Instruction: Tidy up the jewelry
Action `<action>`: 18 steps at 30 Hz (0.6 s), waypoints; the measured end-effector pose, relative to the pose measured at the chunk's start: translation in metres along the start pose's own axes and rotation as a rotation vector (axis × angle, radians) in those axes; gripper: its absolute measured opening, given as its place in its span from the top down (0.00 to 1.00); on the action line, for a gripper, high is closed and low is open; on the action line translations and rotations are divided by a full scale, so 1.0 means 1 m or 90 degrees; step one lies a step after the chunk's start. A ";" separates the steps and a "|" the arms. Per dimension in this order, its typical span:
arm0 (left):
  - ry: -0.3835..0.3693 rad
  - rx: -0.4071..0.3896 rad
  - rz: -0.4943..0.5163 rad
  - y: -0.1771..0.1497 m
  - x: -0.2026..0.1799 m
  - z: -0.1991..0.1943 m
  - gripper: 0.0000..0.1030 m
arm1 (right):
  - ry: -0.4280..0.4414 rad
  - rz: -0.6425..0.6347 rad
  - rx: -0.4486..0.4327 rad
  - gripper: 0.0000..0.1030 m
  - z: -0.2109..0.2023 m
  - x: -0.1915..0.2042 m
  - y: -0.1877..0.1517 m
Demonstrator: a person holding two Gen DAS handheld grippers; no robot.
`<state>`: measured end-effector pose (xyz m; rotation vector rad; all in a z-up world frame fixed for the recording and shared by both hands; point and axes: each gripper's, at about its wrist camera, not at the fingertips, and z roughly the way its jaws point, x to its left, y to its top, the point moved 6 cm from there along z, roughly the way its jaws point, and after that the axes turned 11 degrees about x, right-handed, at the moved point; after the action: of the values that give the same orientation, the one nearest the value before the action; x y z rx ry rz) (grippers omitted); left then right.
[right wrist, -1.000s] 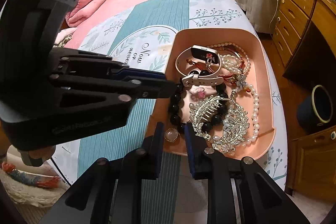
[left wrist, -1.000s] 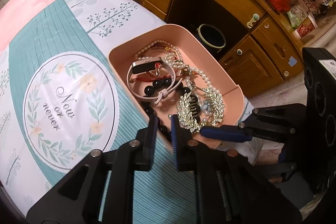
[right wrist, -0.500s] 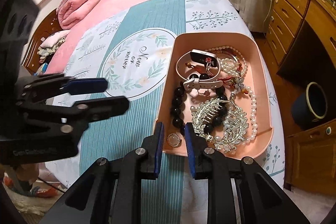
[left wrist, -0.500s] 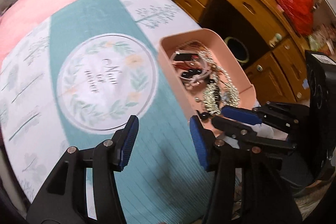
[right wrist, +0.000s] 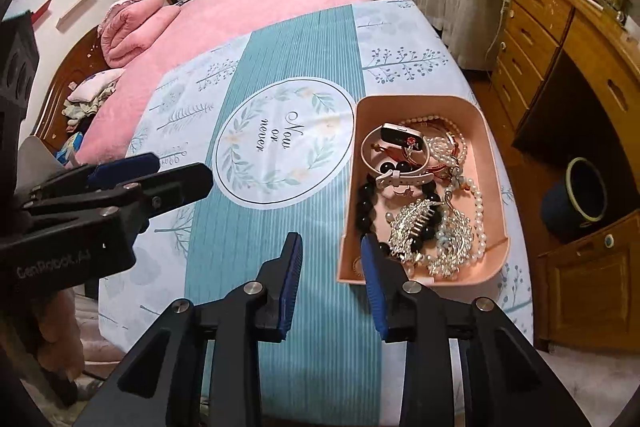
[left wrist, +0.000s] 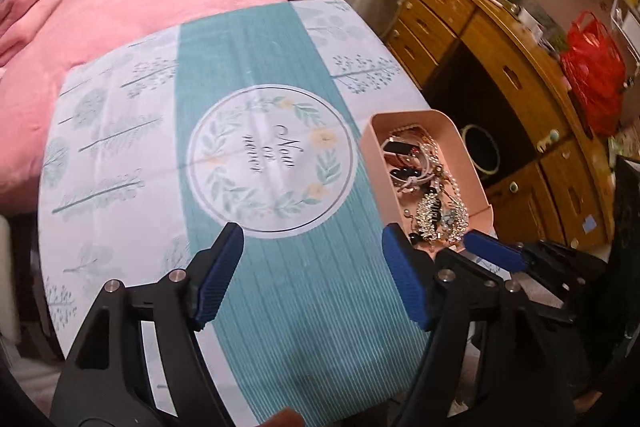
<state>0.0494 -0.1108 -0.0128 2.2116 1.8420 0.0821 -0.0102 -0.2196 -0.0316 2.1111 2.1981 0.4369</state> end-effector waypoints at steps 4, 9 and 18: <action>0.015 -0.014 -0.029 -0.009 0.010 -0.014 0.33 | -0.019 0.012 -0.013 0.65 -0.022 0.007 -0.004; 0.024 -0.015 -0.078 -0.018 0.023 -0.028 0.33 | -0.039 0.011 -0.018 0.64 -0.046 0.013 -0.007; 0.052 -0.045 -0.119 -0.023 0.014 -0.051 0.33 | -0.055 -0.041 -0.015 0.57 -0.069 0.015 0.002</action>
<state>0.0191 -0.0849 0.0288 2.0065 2.0469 0.2018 -0.0253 -0.2154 0.0377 2.0016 2.1943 0.3580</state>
